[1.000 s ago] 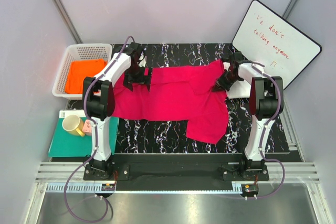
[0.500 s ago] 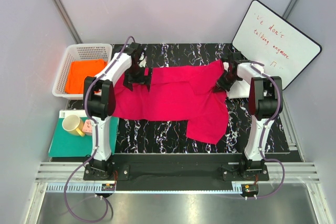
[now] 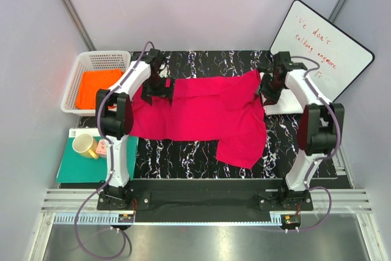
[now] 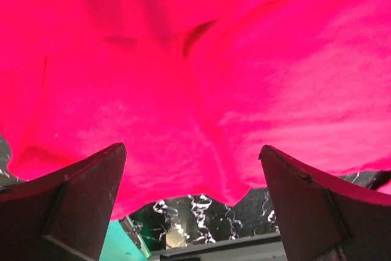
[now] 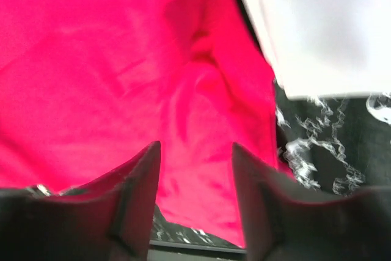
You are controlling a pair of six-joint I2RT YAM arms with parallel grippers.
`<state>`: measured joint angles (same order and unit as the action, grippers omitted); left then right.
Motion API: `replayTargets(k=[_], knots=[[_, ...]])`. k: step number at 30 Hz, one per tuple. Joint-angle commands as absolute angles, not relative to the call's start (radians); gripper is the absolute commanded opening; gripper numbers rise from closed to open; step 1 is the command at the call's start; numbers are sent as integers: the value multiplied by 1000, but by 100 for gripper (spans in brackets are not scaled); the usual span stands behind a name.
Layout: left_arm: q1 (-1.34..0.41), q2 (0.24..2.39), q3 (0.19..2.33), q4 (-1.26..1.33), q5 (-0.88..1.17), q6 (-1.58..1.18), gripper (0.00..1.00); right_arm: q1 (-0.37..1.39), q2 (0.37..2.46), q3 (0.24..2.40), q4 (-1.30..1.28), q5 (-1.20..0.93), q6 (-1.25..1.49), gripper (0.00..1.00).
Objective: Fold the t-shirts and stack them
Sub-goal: Fold the flattened tshirt in 1/3 of the way, then grap the side of the flattened tshirt closest away from the robot with both arms
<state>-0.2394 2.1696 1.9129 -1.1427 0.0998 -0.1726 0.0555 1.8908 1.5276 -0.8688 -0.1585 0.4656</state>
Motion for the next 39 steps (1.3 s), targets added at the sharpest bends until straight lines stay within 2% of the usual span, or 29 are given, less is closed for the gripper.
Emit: replayTargets(k=[1,2,4,15,22,27,30,32,37,39], knots=[[-196,1999,1806,-1114,146,-150,99,61,1695,1519,-946,-160,382,70],[-181,1940,1780,-1097,147,-150,99,58,1654,1505,-974,-163,368,86],[-169,1846,1696,-1075,127,-158,99,58,1585,1448,-995,-172,371,100],[-106,1631,1396,-1091,29,-268,99,54,1381,1091,-1011,-354,518,98],[-3,1540,1252,-1033,159,-396,99,46,1318,970,-1003,-417,581,98],[63,1483,1204,-1019,135,-396,99,31,1226,804,-948,-471,664,97],[72,1456,1190,-1042,115,-402,99,31,1141,672,-897,-503,741,87],[77,1439,1168,-1040,101,-408,99,31,1065,579,-870,-520,796,84],[80,1399,1114,-1046,92,-433,99,29,873,468,-871,-526,911,80],[81,1387,1089,-1039,90,-433,99,29,804,437,-880,-519,943,82]])
